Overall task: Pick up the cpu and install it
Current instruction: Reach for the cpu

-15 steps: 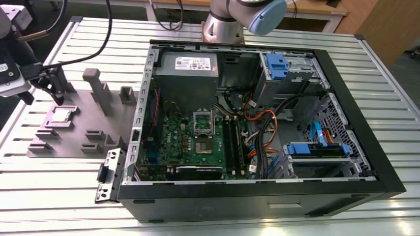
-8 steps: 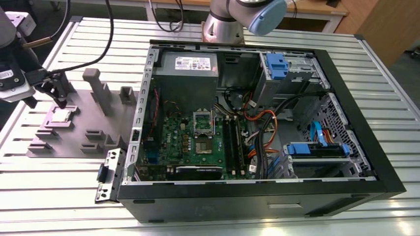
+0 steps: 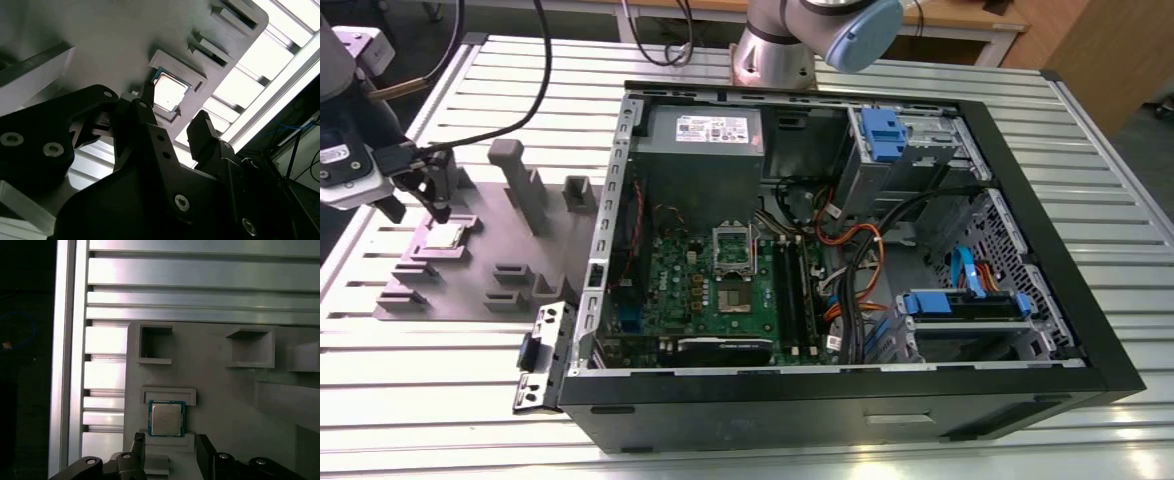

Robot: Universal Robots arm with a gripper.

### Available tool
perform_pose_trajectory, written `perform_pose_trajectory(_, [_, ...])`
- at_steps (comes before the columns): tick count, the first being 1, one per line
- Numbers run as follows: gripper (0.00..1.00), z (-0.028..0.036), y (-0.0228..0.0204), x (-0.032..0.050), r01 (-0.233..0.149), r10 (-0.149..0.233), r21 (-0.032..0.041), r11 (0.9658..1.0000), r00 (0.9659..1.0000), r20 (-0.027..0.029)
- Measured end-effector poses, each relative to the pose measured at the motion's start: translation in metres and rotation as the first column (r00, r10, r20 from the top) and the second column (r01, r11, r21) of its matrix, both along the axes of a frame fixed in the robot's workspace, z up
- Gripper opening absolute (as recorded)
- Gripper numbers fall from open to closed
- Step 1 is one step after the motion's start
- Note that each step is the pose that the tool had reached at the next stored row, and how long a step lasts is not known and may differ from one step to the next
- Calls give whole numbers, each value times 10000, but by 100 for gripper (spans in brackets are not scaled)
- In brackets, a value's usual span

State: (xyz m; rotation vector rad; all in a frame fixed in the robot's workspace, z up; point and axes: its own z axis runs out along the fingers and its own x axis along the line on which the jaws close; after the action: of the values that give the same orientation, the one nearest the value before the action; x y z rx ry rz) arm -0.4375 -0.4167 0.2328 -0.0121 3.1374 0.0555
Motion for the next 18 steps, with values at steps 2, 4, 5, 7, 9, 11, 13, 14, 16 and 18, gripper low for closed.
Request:
perform_pose_trajectory(2, [53,-33,3,-1,0,0,-3,10000,10000,-5])
perform_pose_trajectory(4, [53,-69,6,-1,-2,2,-4,10000,10000,-6])
perform_pose_trajectory(5, [53,-87,7,-1,-2,2,-3,10000,10000,-6])
perform_pose_trajectory(7, [53,-124,12,-1,-2,2,-3,10000,10000,-9])
perform_pose_trajectory(9, [53,-160,18,-1,-1,1,-3,10000,10000,-11])
perform_pose_trajectory(11, [55,-196,23,-1,-2,2,-3,10000,10000,-11])
perform_pose_trajectory(13, [60,-232,27,0,-4,4,-2,10000,10000,-10])
perform_pose_trajectory(14, [60,-251,30,0,-6,6,-2,10000,10000,-11])
perform_pose_trajectory(16, [60,-285,33,0,-7,7,-2,10000,10000,-11])
perform_pose_trajectory(18, [62,-310,46,-1,-5,5,-3,10000,10000,-13])
